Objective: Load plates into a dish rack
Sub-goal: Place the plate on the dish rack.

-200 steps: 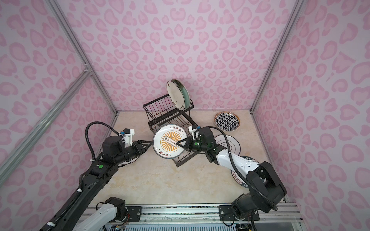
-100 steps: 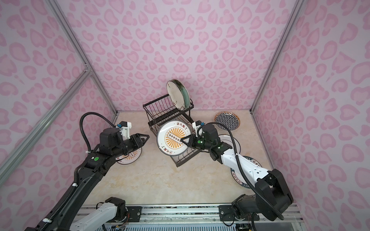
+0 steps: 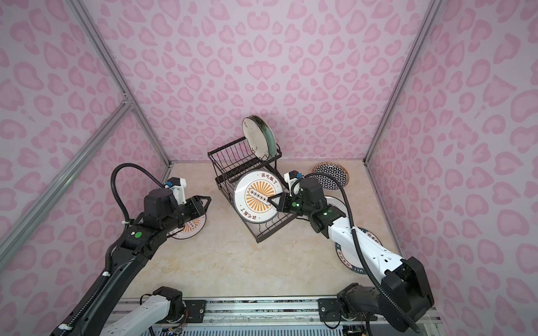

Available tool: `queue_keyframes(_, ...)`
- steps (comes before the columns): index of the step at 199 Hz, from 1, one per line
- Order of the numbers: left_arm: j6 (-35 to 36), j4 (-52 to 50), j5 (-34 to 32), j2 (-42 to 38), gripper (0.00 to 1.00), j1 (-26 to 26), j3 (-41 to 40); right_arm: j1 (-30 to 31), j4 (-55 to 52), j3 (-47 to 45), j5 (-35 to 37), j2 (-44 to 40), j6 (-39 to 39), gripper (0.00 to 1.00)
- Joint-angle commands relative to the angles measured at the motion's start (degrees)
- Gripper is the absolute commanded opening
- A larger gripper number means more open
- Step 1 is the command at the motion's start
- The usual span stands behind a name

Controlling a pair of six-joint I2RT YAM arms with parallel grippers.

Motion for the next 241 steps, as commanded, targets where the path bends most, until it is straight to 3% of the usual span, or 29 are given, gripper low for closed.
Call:
queue_keyframes(1,1.21,2.1,-1.43,0.19,0.47,0.03,-0.12,-0.5,0.91,2.23,2.1,-0.38,-3.76,0.0)
queue_keyframes(72,0.64,-0.21,-2.31,-2.48,0.46,0.04,-3.29,-1.3,-7.63,16.13,10.11,1.49,-12.55,0.0)
queue_keyframes(158,-0.86,0.84,0.04,-4.74,0.46,-0.08,-4.63,-0.73,-8.71,36.27,18.3,9.74,-21.0,0.0)
queue_keyframes(241,-2.26,1.15,1.47,-5.2,0.46,-0.06,-5.28,7.56,-11.6,56.79,37.72,24.42,-41.12,0.0)
